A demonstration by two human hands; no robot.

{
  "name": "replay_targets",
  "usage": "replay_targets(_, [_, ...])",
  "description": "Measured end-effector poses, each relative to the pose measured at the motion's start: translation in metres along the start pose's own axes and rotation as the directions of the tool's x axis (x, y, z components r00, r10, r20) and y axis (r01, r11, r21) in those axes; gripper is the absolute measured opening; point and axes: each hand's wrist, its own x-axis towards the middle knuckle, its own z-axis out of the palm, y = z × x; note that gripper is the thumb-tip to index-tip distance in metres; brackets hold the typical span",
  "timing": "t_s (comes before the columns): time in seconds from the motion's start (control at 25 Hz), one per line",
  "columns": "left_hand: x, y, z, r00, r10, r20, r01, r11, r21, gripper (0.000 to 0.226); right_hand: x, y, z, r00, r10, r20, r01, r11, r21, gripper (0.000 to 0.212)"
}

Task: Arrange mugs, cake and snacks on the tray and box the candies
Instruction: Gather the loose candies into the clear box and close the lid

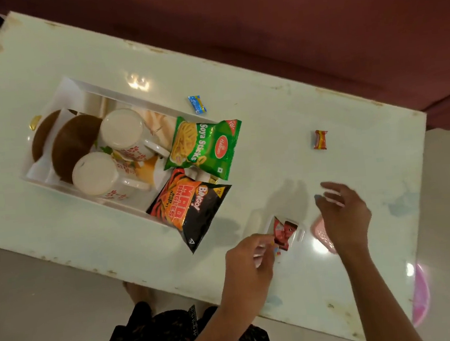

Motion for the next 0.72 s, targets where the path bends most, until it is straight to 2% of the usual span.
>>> replay_targets(0.16, [-0.004,0.003,-0.023,0.998,0.053,0.013,-0.053,0.999,-0.01,0.019,0.076,-0.011,0.014,0.984,-0.155,0.089,0.173,0.955,-0.241,0.051])
replay_targets(0.28, [0.003,0.02,-0.036,0.987,0.145,0.071,-0.145,0.989,-0.005,0.016,0.104,-0.024,0.037,0.962,-0.126,0.243,0.217,0.89,-0.401,0.061])
replay_targets(0.4, [0.027,0.041,-0.051,0.974,0.219,0.059,-0.221,0.975,0.023,0.011,0.09,-0.031,0.066,0.935,-0.11,0.337,0.273,0.83,-0.487,0.055])
replay_targets(0.48, [0.054,0.06,-0.065,0.955,0.294,-0.032,-0.292,0.954,0.072,0.013,0.07,-0.033,0.081,0.946,-0.115,0.303,0.265,0.813,-0.519,0.051])
replay_targets(0.6, [0.105,0.093,-0.087,0.885,0.433,-0.172,-0.403,0.896,0.184,0.009,0.047,-0.031,0.093,0.952,-0.128,0.277,0.268,0.786,-0.557,0.046])
replay_targets(0.68, [0.149,0.108,-0.096,0.849,0.489,-0.199,-0.427,0.858,0.286,0.01,0.041,-0.027,0.096,0.95,-0.111,0.293,0.264,0.785,-0.56,0.043])
replay_targets(0.72, [0.173,0.111,-0.099,0.853,0.486,-0.191,-0.402,0.844,0.354,0.013,0.041,-0.026,0.096,0.947,-0.101,0.305,0.263,0.789,-0.556,0.042])
